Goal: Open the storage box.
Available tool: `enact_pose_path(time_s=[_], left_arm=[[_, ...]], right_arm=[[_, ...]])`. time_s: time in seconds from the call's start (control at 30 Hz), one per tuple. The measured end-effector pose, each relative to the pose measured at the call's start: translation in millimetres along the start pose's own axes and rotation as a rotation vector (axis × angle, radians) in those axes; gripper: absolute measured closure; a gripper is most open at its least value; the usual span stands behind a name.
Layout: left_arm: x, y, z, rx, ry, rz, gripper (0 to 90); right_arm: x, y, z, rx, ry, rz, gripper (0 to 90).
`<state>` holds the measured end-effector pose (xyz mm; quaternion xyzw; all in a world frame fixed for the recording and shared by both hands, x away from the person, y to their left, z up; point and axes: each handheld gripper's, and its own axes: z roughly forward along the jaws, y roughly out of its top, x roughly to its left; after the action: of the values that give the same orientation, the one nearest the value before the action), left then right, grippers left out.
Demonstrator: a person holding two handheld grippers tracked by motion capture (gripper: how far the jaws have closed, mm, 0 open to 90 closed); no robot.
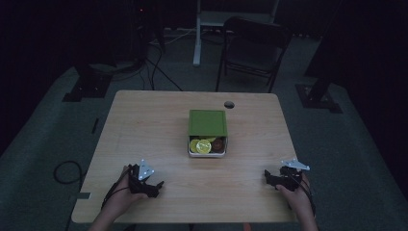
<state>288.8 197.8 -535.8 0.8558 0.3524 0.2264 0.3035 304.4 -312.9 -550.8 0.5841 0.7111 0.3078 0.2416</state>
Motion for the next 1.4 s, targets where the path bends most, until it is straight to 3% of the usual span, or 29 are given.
enact_pose_path(time_s=[0.73, 1.03, 1.4], left_arm=[[-40.4, 33.2, 24.6, -0.025, -0.072, 0.160, 6.7], [-55.4, 50.4, 30.9, -0.065, -0.102, 0.211, 6.8], [-76.6, 72.0, 39.4, -0.107, -0.119, 0.323, 6.8]], right_arm=[[-0.1, -0.1, 0.1, -0.001, 0.000, -0.002, 10.9], [-0.1, -0.1, 0.0, -0.001, -0.001, -0.002, 11.0], [-0.1, -0.1, 0.0, 0.000, -0.001, -0.002, 11.0]])
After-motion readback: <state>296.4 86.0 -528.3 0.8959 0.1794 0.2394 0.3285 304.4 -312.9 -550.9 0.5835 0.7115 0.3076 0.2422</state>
